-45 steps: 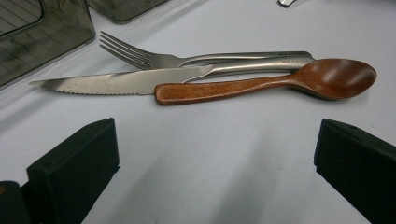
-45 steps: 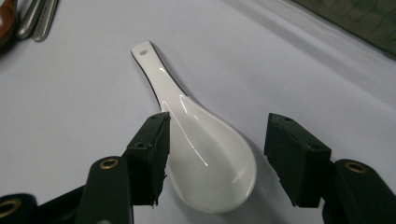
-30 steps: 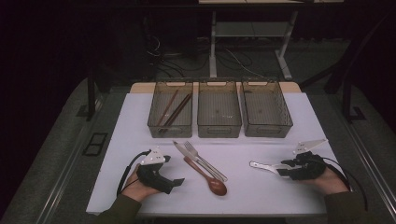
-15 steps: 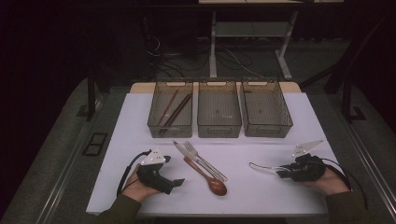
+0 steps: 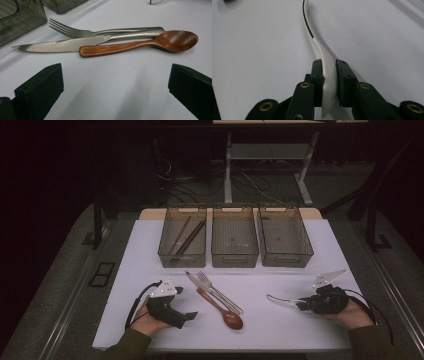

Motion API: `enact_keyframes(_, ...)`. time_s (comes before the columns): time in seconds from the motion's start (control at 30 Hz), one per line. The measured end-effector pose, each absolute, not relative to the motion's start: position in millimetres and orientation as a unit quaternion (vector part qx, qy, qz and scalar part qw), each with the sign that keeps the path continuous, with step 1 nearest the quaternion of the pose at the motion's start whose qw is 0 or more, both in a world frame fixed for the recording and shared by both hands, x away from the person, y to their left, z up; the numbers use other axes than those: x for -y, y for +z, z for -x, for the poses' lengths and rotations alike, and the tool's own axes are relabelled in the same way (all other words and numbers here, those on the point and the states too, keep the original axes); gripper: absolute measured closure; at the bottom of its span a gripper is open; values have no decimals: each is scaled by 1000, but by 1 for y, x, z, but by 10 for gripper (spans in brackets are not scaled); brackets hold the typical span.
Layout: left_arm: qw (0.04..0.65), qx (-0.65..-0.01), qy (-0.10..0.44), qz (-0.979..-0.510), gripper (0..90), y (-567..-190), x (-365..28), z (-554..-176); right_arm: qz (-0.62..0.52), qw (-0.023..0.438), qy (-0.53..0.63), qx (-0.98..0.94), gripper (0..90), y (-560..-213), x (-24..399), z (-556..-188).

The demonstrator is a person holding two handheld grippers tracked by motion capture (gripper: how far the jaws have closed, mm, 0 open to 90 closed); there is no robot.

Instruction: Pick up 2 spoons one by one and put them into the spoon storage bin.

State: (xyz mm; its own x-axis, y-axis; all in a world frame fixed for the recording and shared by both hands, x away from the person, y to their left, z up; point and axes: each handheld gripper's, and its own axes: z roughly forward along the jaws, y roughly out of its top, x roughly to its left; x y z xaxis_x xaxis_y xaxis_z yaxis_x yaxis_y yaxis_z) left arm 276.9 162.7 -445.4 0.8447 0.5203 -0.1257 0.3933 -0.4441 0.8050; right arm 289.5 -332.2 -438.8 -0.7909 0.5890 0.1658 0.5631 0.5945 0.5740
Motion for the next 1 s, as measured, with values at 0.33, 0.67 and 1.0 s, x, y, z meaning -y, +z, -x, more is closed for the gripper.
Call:
enact_keyframes(0.33,458,-270,69,-844,0,-445,-164,-276,-338,47,327,-881,774,-430,331,-294)
enact_keyframes(0.67,457,-269,67,-845,0,-446,-165,-276,-338,56,351,-871,774,-420,324,-300)
enact_keyframes(1.0,456,-268,66,-846,0,-446,-164,-276,-343,50,367,-863,776,-411,313,-311)
